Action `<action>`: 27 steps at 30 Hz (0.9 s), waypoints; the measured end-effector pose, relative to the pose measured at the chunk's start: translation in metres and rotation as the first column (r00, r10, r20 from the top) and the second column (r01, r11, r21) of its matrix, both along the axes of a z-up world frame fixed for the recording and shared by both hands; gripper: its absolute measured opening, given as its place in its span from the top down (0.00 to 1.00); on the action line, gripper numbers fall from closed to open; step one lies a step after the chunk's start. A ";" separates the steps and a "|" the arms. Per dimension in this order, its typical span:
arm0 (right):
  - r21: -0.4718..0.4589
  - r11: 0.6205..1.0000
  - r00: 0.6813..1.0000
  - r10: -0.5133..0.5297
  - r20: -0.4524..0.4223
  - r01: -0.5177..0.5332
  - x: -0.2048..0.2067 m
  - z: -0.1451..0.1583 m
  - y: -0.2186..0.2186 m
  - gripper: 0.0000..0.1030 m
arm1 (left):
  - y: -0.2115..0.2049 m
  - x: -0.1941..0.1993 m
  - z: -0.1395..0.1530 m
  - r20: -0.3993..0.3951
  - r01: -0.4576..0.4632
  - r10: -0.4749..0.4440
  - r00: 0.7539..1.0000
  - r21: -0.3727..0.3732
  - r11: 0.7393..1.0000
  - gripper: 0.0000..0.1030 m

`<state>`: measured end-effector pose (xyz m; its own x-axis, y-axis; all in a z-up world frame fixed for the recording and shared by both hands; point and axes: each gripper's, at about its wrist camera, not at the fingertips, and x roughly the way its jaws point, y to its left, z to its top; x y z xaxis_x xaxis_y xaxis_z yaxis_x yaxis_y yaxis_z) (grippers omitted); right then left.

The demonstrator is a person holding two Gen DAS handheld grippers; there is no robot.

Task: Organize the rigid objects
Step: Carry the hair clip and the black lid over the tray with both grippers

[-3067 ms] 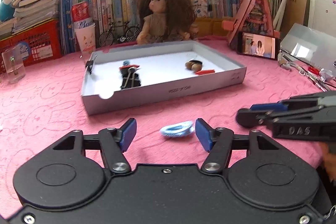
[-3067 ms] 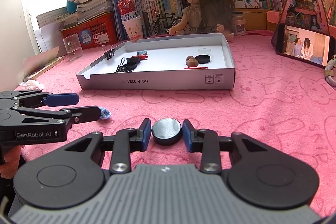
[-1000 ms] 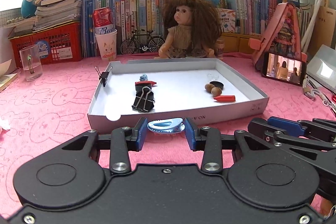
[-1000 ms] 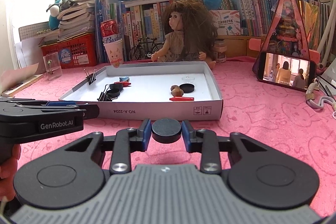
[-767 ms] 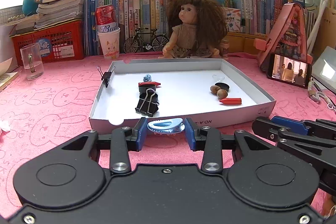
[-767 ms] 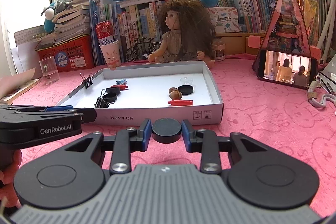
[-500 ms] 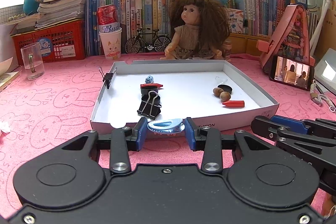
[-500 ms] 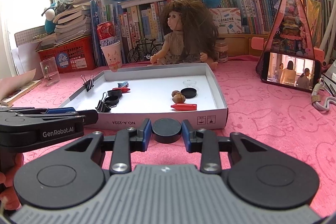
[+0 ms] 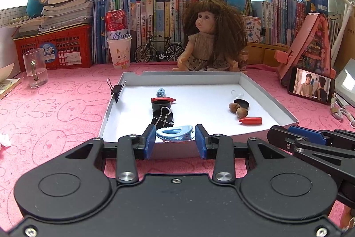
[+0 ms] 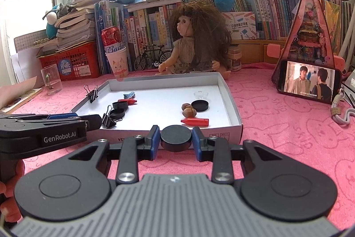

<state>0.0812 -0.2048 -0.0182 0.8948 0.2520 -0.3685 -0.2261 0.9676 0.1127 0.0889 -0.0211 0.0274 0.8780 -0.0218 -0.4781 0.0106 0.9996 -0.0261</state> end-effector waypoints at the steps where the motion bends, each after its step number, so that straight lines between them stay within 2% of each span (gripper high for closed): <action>1: 0.000 1.000 1.000 0.000 0.000 0.000 0.000 0.000 0.000 0.64 | 0.000 0.000 0.000 0.000 0.000 0.000 1.000 0.000 1.000 0.65; 27: 0.033 0.999 1.000 -0.023 0.001 0.023 0.019 0.005 -0.006 0.64 | 0.006 0.021 0.003 -0.006 -0.007 0.007 1.000 -0.020 1.000 0.65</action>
<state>0.0999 -0.2103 -0.0135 0.9010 0.2430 -0.3594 -0.2037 0.9684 0.1442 0.1101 -0.0150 0.0308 0.8755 -0.0253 -0.4826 0.0031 0.9989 -0.0467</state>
